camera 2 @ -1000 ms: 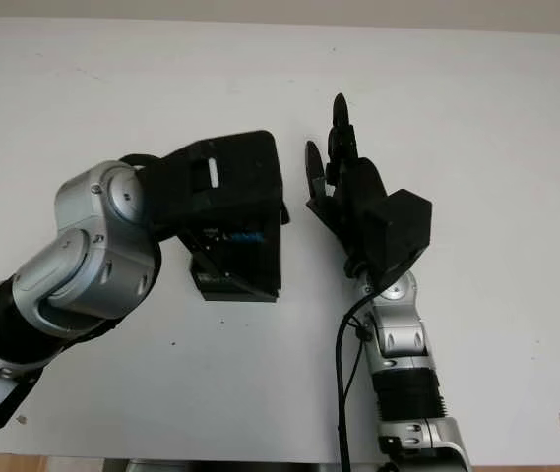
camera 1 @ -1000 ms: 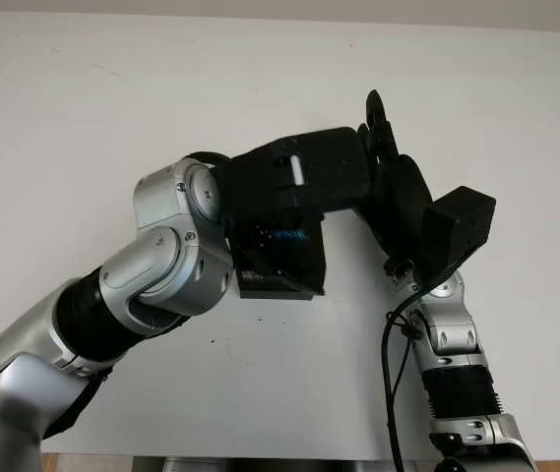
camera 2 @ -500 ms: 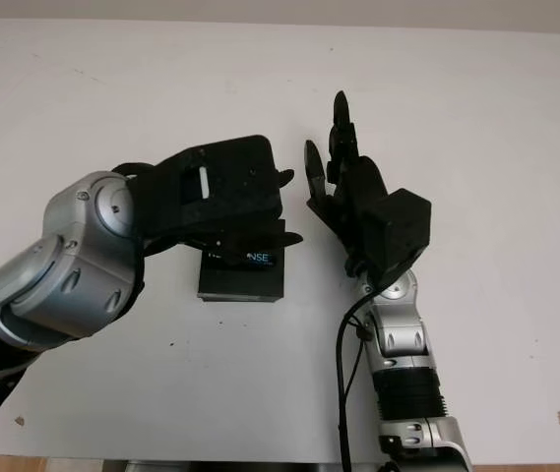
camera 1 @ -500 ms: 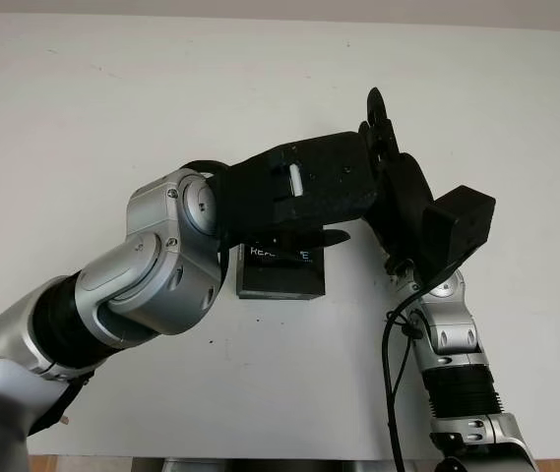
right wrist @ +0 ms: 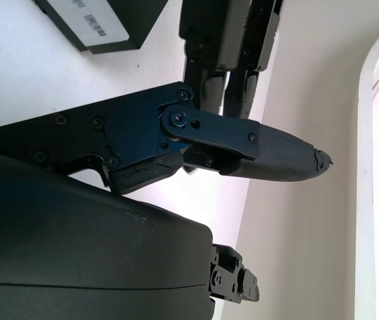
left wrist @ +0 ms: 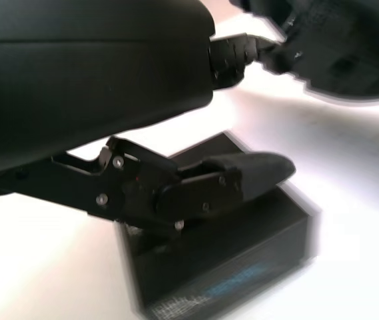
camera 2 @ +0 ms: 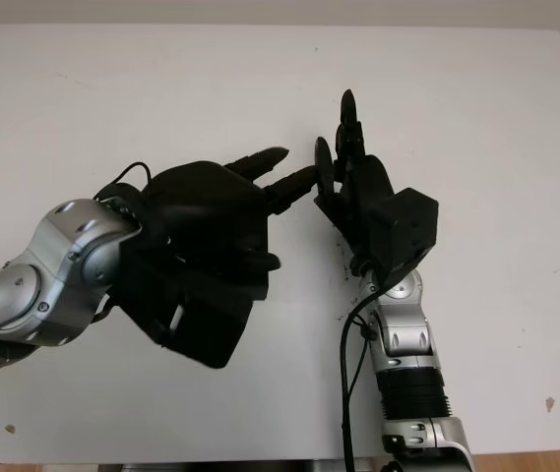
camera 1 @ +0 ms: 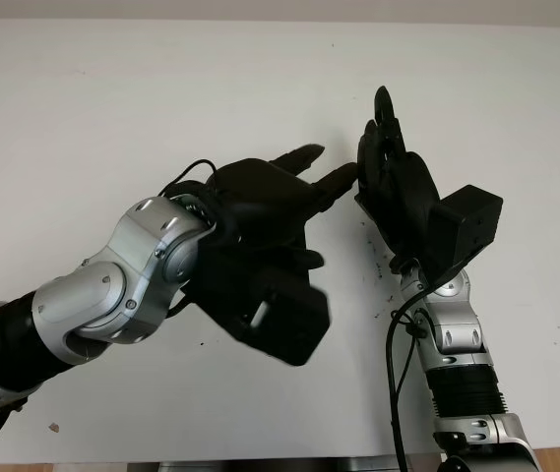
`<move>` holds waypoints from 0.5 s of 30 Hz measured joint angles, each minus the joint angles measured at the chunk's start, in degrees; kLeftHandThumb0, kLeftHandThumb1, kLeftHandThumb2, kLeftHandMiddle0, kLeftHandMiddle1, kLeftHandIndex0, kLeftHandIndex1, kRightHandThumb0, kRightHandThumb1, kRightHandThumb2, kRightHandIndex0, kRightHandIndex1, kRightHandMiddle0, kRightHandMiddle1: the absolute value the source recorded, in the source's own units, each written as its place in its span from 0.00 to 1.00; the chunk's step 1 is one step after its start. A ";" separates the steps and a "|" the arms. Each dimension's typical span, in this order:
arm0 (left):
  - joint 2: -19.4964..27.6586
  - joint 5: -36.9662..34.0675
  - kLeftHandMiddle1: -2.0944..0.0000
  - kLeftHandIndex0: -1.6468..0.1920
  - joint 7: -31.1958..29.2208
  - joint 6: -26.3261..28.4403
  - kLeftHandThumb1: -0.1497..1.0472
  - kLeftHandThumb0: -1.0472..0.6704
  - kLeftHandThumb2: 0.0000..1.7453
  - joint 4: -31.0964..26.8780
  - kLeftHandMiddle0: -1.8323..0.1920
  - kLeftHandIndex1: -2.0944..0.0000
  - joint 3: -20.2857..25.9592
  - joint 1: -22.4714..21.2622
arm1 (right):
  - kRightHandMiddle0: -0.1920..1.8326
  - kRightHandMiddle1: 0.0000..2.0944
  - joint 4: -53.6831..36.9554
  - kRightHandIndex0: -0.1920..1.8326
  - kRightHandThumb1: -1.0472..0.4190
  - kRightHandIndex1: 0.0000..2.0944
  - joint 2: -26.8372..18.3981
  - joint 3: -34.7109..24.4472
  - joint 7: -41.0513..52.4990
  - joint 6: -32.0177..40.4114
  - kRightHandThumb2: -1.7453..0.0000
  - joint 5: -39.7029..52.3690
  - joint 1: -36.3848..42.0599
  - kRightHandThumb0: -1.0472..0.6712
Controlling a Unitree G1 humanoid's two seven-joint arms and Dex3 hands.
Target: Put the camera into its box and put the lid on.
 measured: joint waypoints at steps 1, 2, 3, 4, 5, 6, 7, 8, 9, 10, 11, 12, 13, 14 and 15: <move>0.14 3.53 1.00 1.00 1.67 -2.42 1.00 0.18 0.40 1.03 1.00 1.00 0.28 0.86 | 0.00 0.01 0.00 0.00 0.00 0.00 -0.10 -0.05 0.15 0.00 0.65 0.07 0.00 0.14; 0.08 6.51 1.00 1.00 3.00 -4.38 1.00 0.18 0.41 1.91 1.00 1.00 0.82 1.70 | 0.00 0.01 0.00 0.00 0.00 0.00 -0.15 -0.10 0.31 0.00 0.65 0.15 0.00 0.15; 0.00 9.31 1.00 1.00 4.82 -6.00 1.00 0.18 0.41 2.99 1.00 1.00 1.37 2.53 | 0.00 0.01 -0.01 0.00 0.00 0.00 -0.21 -0.10 0.43 0.01 0.65 0.15 0.00 0.15; -0.13 12.08 1.00 1.00 7.09 -7.32 1.00 0.18 0.40 4.16 1.00 1.00 2.04 3.38 | 0.00 0.01 -0.05 0.00 0.00 0.00 -0.33 -0.10 0.51 0.06 0.65 0.13 0.00 0.14; -0.37 14.44 1.00 1.00 9.43 -8.41 1.00 0.18 0.39 5.28 1.00 1.00 2.92 4.29 | 0.00 0.01 -0.05 0.00 0.00 0.00 -0.54 -0.11 0.54 0.06 0.65 0.04 0.01 0.13; -0.80 16.02 1.00 1.00 11.10 -9.20 1.00 0.17 0.38 6.20 1.00 1.00 3.79 5.13 | 0.00 0.01 -0.05 0.00 0.00 0.00 -0.79 -0.11 0.59 0.06 0.65 -0.04 0.02 0.13; -1.33 17.53 1.00 1.00 12.45 -9.81 1.00 0.17 0.38 7.01 1.00 1.00 4.66 5.97 | 0.00 0.02 -0.06 0.00 0.00 0.00 -1.05 -0.11 0.60 0.06 0.64 -0.18 0.03 0.13; -1.94 18.78 1.00 1.00 13.47 -10.35 1.00 0.17 0.38 7.66 1.00 1.00 5.60 6.77 | 0.00 0.02 -0.08 0.00 0.00 0.00 -1.32 -0.09 0.65 0.07 0.64 -0.34 0.05 0.13; -2.36 19.76 1.00 1.00 14.25 -10.89 1.00 0.17 0.38 8.14 1.00 1.00 6.37 7.34 | 0.00 0.01 -0.14 0.00 0.00 0.00 -1.51 -0.08 0.73 0.21 0.64 -0.38 0.08 0.13; -2.78 20.47 1.00 1.00 14.79 -11.47 1.00 0.17 0.38 8.66 1.00 1.00 7.11 7.78 | 0.00 0.01 -0.20 0.00 0.00 0.00 -1.68 -0.08 0.83 0.43 0.64 -0.38 0.11 0.13; -3.24 20.93 1.00 1.00 15.25 -12.08 1.00 0.17 0.39 9.14 1.00 1.00 7.96 8.25 | 0.00 0.01 -0.31 0.00 0.00 0.00 -1.80 -0.07 0.91 0.61 0.64 -0.39 0.17 0.13; -3.69 21.17 1.00 1.00 15.64 -12.71 1.00 0.17 0.39 9.52 1.00 1.00 8.75 8.68 | 0.00 0.01 -0.48 0.00 0.00 0.00 -1.90 -0.06 0.90 0.78 0.64 -0.51 0.29 0.12; -4.04 21.17 1.00 1.00 15.91 -13.36 1.00 0.17 0.40 9.89 1.00 1.00 9.61 9.07 | 0.00 0.01 -0.64 0.00 0.00 0.01 -1.99 0.00 0.86 0.91 0.64 -0.78 0.40 0.13; -4.30 20.69 1.00 1.00 16.01 -14.01 1.00 0.17 0.40 10.14 1.00 1.00 10.48 9.43 | 0.00 0.02 -0.81 0.00 0.00 0.01 -2.08 0.05 0.81 1.00 0.64 -1.03 0.51 0.13; -4.56 19.64 1.00 1.00 16.12 -14.88 1.00 0.18 0.39 10.50 1.00 1.00 11.41 9.79 | 0.00 0.02 -0.98 0.00 0.00 0.01 -2.17 0.05 0.74 1.11 0.64 -1.14 0.66 0.13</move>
